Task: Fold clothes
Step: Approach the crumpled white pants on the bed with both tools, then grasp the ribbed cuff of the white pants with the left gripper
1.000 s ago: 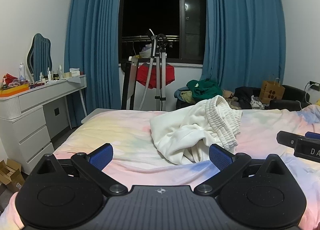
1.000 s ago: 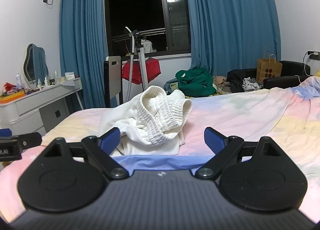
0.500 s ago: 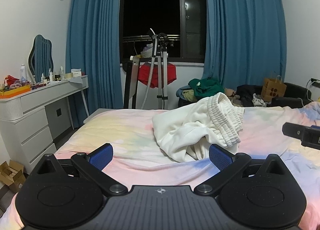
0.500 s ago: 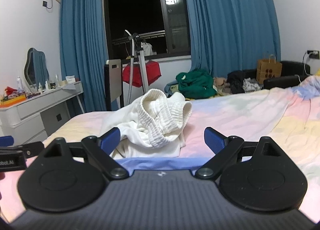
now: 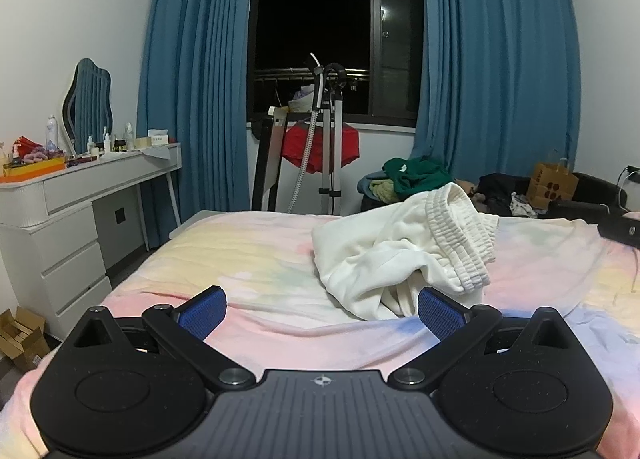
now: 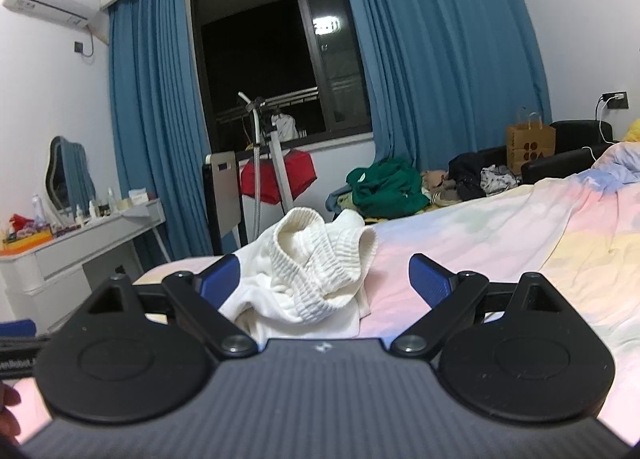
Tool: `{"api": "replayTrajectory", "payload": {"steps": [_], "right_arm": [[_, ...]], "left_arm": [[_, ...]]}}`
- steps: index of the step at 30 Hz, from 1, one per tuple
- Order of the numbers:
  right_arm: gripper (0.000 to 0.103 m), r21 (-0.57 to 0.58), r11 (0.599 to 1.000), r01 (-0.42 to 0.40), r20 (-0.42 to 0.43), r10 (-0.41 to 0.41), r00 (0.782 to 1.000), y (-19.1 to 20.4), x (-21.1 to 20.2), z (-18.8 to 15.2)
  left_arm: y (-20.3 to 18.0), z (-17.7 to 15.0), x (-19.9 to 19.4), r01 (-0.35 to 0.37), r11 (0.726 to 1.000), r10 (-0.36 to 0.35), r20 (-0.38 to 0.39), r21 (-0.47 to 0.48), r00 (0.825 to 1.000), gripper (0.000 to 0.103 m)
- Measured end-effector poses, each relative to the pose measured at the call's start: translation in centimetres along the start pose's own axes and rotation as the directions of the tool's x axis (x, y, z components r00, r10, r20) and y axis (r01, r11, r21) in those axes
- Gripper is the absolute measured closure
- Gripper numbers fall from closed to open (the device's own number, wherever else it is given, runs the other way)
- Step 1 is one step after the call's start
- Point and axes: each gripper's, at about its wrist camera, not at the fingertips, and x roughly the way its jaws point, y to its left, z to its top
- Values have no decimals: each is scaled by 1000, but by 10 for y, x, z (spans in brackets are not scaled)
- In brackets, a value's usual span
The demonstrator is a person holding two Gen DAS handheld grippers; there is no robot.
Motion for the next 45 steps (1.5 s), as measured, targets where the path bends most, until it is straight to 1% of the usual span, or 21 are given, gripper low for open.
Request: {"api": "replayTrajectory", "payload": {"steps": [4,7,9,12,14,19,25,27,29,31,32,35,36,37,38,39,40,42,44,45], "right_arm": [[10,-2,1000,10,17,-10,1000,-2,0,0],[10,3,1000,18,-8,-18,1000,-5,1,1],[10,17,999,34,-50,-33,998,-8,3,2],[10,77,996,33,-96,-26,995,-18,6,4],[10,107,994,32,-108,-20,994,-24,8,3],[10,161,985,66,-154,-41,987,-42,16,-5],[10,230,969,90,-172,-51,984,-63,27,-13],[10,234,967,101,-190,-57,980,-68,34,-17],[10,237,966,106,-214,-55,975,-72,44,-22],[10,238,965,110,-231,-53,971,-73,52,-26],[10,238,965,110,-238,-52,970,-74,55,-29],[10,249,963,97,-253,-32,967,-77,66,-35],[10,258,962,94,-260,-24,965,-77,69,-37],[10,267,960,90,-266,-16,964,-78,72,-39],[10,276,957,86,-273,-8,962,-79,75,-40],[10,287,954,83,-277,0,961,-80,78,-41],[10,292,953,79,-278,5,960,-80,80,-42],[10,300,951,72,-282,16,959,-79,83,-44],[10,284,956,72,-284,12,959,-77,85,-45],[10,278,958,72,-283,10,959,-77,85,-45]], "left_arm": [[-2,-5,8,14,1000,-14,-14,-9,1000,2],[-8,-6,19,14,1000,-14,-37,-2,999,2],[-15,-4,33,20,1000,-19,-56,18,998,2],[-26,6,65,47,999,-46,-108,4,993,2],[-36,17,89,53,999,-52,-124,9,991,2],[-72,46,151,76,994,-67,-124,75,990,2],[-122,81,227,94,984,-75,-125,152,989,2],[-139,87,252,89,977,-62,-138,194,988,2],[-154,92,275,80,970,-46,-153,228,987,5],[-167,96,296,70,966,-29,-166,247,986,12],[-173,97,306,65,964,-20,-173,257,985,12],[-190,102,327,62,956,-23,-140,286,990,19],[-195,103,333,59,953,-19,-139,297,990,27],[-201,105,339,57,951,-13,-142,305,990,38],[-206,106,346,54,948,-8,-146,314,989,43],[-208,107,351,57,951,-8,-161,303,987,57],[-210,108,356,61,957,-9,-180,284,984,73],[-209,111,356,56,967,-9,-187,248,982,78],[-205,113,346,47,973,-8,-167,228,986,88],[-202,114,339,42,974,-7,-157,223,988,90]]}}
